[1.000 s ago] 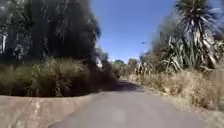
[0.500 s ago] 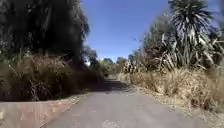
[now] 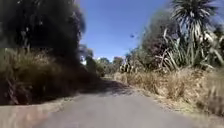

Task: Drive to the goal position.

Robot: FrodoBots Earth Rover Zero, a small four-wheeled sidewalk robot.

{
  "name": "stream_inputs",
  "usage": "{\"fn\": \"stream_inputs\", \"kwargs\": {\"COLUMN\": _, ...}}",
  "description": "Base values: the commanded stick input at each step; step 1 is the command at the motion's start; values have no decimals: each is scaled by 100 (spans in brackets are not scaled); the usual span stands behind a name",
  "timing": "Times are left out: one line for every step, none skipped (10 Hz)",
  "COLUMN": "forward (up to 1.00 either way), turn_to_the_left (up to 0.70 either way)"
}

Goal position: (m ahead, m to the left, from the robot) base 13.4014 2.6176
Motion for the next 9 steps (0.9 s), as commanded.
{"fn": "stream_inputs", "kwargs": {"forward": 85, "turn_to_the_left": 0}}
{"fn": "stream_inputs", "kwargs": {"forward": 85, "turn_to_the_left": 0}}
{"fn": "stream_inputs", "kwargs": {"forward": 85, "turn_to_the_left": 0}}
{"fn": "stream_inputs", "kwargs": {"forward": 85, "turn_to_the_left": 0}}
{"fn": "stream_inputs", "kwargs": {"forward": 85, "turn_to_the_left": 0}}
{"fn": "stream_inputs", "kwargs": {"forward": 85, "turn_to_the_left": 0}}
{"fn": "stream_inputs", "kwargs": {"forward": 85, "turn_to_the_left": 0}}
{"fn": "stream_inputs", "kwargs": {"forward": 85, "turn_to_the_left": 0}}
{"fn": "stream_inputs", "kwargs": {"forward": 85, "turn_to_the_left": 0}}
